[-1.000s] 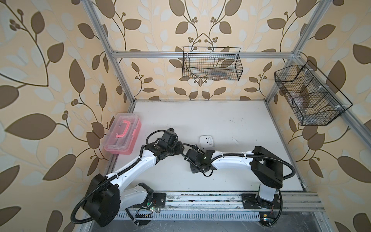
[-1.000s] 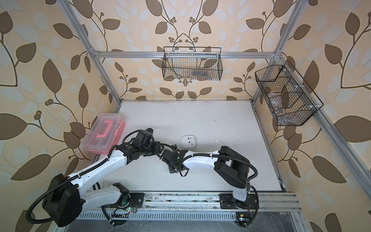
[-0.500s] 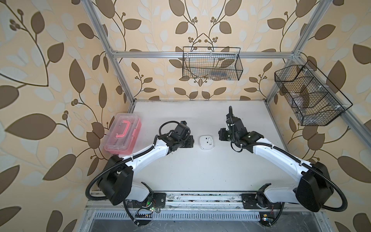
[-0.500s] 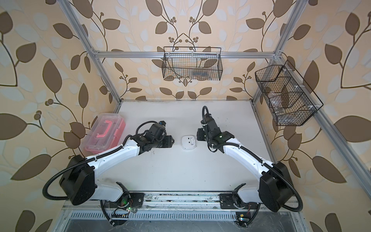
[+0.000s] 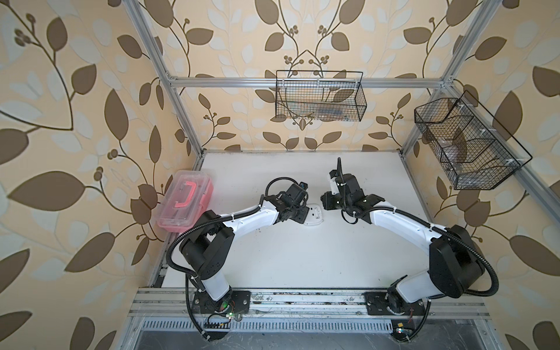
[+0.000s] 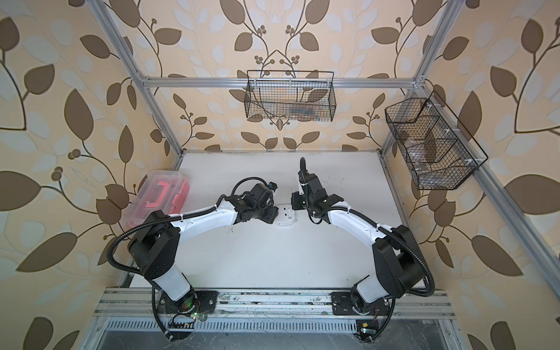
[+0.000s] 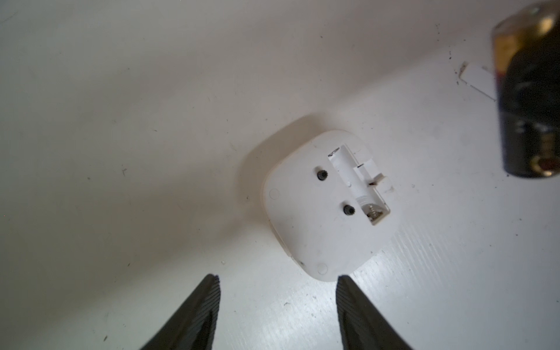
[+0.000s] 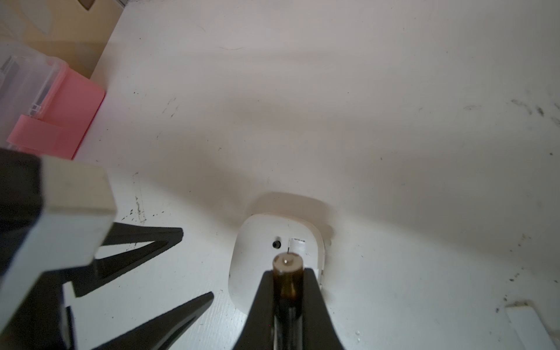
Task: Insert the battery into the alarm
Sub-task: Install the battery in the alarm.
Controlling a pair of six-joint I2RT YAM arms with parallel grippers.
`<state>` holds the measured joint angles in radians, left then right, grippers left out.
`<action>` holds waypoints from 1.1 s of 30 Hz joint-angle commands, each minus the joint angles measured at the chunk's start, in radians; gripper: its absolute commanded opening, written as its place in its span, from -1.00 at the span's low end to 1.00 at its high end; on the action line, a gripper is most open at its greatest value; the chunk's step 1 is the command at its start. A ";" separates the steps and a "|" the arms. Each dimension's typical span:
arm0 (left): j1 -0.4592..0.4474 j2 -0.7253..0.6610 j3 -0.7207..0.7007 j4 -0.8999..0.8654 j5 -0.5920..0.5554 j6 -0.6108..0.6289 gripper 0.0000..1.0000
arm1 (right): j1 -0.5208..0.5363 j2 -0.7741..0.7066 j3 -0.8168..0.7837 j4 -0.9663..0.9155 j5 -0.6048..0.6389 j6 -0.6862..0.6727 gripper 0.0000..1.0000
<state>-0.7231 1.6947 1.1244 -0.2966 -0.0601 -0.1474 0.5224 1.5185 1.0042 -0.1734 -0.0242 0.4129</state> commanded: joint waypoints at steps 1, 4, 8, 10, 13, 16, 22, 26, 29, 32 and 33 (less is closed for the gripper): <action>0.001 0.019 0.022 0.039 0.009 0.066 0.30 | 0.008 0.039 0.017 0.040 -0.022 -0.019 -0.77; -0.005 0.026 0.003 0.043 0.005 0.056 0.33 | 0.011 0.065 0.006 0.055 -0.028 -0.016 -0.78; -0.019 0.011 -0.043 0.067 -0.003 0.048 0.39 | 0.028 0.098 0.009 0.067 -0.033 -0.013 -0.79; -0.024 0.003 -0.061 0.082 -0.008 0.051 0.43 | 0.043 0.105 0.012 0.072 -0.025 -0.016 -0.79; -0.027 0.005 -0.067 0.087 -0.007 0.069 0.46 | 0.060 0.111 0.014 0.075 -0.004 -0.016 -0.79; -0.036 0.012 -0.058 0.074 -0.017 0.085 0.46 | 0.064 0.124 0.011 0.073 0.020 -0.015 -0.80; -0.047 0.020 -0.080 0.083 -0.031 0.089 0.46 | 0.067 0.141 -0.012 0.105 0.079 -0.010 -0.81; -0.048 0.004 -0.113 0.124 -0.026 0.061 0.47 | 0.070 0.153 -0.034 0.147 0.102 0.001 -0.82; -0.048 0.002 -0.126 0.146 -0.019 0.038 0.48 | 0.076 0.160 -0.051 0.180 0.126 0.003 -0.83; -0.048 0.006 -0.133 0.153 -0.009 0.018 0.48 | 0.086 0.164 -0.072 0.209 0.160 0.004 -0.85; -0.047 0.004 -0.138 0.158 -0.007 0.009 0.48 | 0.088 0.166 -0.077 0.217 0.163 0.007 -0.85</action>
<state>-0.7609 1.7218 0.9928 -0.1780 -0.0635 -0.1066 0.5999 1.6665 0.9543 -0.0013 0.0914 0.4149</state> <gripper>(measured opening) 0.741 0.120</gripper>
